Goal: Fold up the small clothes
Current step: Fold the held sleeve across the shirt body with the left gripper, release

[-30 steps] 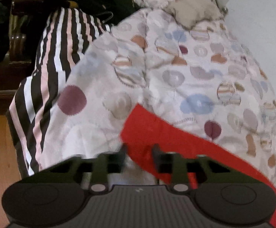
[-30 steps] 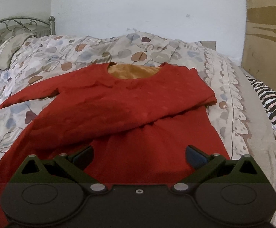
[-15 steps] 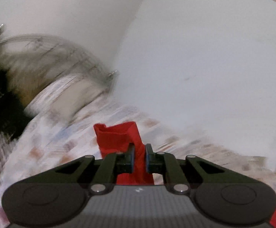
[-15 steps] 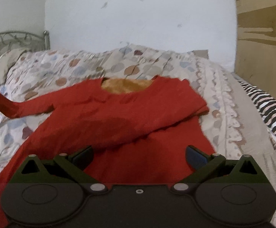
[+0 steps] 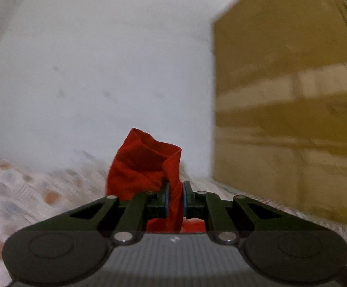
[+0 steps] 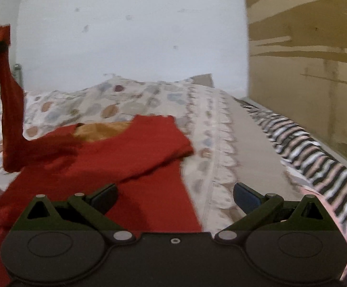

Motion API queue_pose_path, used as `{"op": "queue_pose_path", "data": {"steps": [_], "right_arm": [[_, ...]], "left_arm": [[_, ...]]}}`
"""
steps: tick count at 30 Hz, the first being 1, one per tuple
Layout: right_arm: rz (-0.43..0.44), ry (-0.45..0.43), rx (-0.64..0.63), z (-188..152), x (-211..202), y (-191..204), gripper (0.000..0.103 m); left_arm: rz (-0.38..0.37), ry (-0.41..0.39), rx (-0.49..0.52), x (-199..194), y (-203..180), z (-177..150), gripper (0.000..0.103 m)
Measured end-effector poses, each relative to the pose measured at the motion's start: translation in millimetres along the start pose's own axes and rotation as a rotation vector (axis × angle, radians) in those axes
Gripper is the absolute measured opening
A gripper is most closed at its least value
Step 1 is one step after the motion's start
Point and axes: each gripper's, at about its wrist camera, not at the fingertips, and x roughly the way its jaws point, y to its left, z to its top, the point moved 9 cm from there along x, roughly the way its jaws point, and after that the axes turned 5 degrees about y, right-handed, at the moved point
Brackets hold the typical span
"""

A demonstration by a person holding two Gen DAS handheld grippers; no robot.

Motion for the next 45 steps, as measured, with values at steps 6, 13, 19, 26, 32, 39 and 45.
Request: {"op": "queue_pose_path", "data": {"steps": [6, 13, 19, 26, 32, 39, 45], "right_arm": [[-0.074, 0.016, 0.043, -11, -3, -37, 0.102], [-0.1, 0.034, 0.076, -21, 0, -51, 0.102], [-0.077, 0.025, 0.075, -19, 3, -42, 0.102], [-0.01, 0.022, -0.006, -15, 9, -8, 0.102], [0.112, 0.041, -0.103, -12, 22, 35, 0.102], [0.145, 0.102, -0.14, -23, 45, 54, 0.102], [0.161, 0.146, -0.082, -33, 58, 47, 0.103]], "left_arm": [[-0.128, 0.26, -0.026, 35, -48, -85, 0.011], [-0.193, 0.413, -0.06, 29, -72, -125, 0.023], [-0.2, 0.418, 0.002, -3, -80, -118, 0.087], [0.031, 0.462, 0.064, -11, -38, -123, 0.096], [0.435, 0.537, 0.172, -7, 54, -148, 0.098], [0.528, 0.54, 0.166, 13, 113, -165, 0.102], [0.52, 0.492, 0.18, 40, 132, -162, 0.102]]}}
